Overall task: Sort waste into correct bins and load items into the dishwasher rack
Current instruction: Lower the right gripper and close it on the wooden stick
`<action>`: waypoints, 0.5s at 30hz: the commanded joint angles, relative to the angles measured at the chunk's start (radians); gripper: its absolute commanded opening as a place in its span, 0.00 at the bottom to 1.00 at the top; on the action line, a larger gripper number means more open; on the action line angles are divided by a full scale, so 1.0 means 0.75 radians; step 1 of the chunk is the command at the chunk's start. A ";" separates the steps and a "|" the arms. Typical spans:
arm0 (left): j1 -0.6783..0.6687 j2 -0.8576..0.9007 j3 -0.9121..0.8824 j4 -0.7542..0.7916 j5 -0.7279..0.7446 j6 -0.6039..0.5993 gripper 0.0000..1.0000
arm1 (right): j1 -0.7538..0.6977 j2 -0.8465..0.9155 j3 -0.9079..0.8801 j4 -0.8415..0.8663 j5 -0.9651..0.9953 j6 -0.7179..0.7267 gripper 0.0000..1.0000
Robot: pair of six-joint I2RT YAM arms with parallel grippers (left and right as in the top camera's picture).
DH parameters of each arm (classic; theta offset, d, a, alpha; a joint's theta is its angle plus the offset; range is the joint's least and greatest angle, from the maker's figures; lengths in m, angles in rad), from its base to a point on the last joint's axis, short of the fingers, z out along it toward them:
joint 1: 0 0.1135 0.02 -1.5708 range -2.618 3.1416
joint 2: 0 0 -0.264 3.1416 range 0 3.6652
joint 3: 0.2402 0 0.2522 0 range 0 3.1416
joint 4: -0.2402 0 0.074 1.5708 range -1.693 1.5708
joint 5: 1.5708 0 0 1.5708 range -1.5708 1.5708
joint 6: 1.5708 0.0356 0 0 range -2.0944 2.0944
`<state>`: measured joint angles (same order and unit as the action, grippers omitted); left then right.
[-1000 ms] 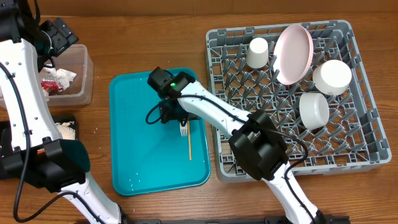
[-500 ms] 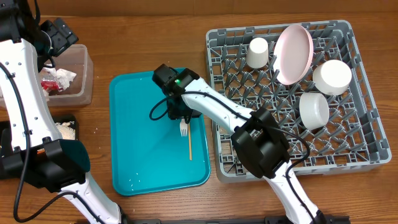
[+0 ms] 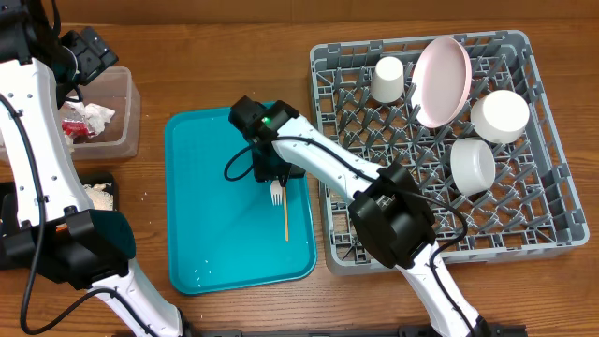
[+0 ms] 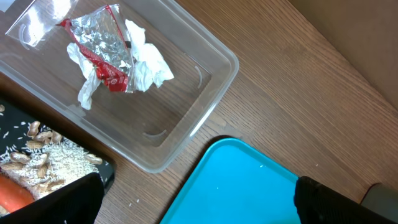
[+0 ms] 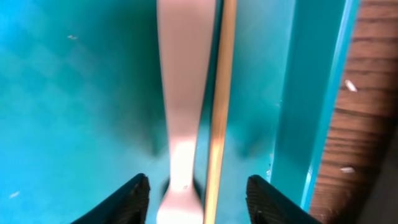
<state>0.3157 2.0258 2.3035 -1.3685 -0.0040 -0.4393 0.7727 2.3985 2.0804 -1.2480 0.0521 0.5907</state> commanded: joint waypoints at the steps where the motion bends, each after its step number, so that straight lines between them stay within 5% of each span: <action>1: -0.003 0.011 0.003 0.001 0.005 -0.009 1.00 | -0.015 -0.004 0.102 -0.026 0.015 -0.019 0.56; 15: -0.003 0.011 0.003 0.001 0.005 -0.009 1.00 | -0.056 -0.003 0.024 -0.010 0.022 -0.019 0.50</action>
<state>0.3157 2.0258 2.3035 -1.3685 -0.0040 -0.4393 0.7273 2.3985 2.1311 -1.2705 0.0597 0.5766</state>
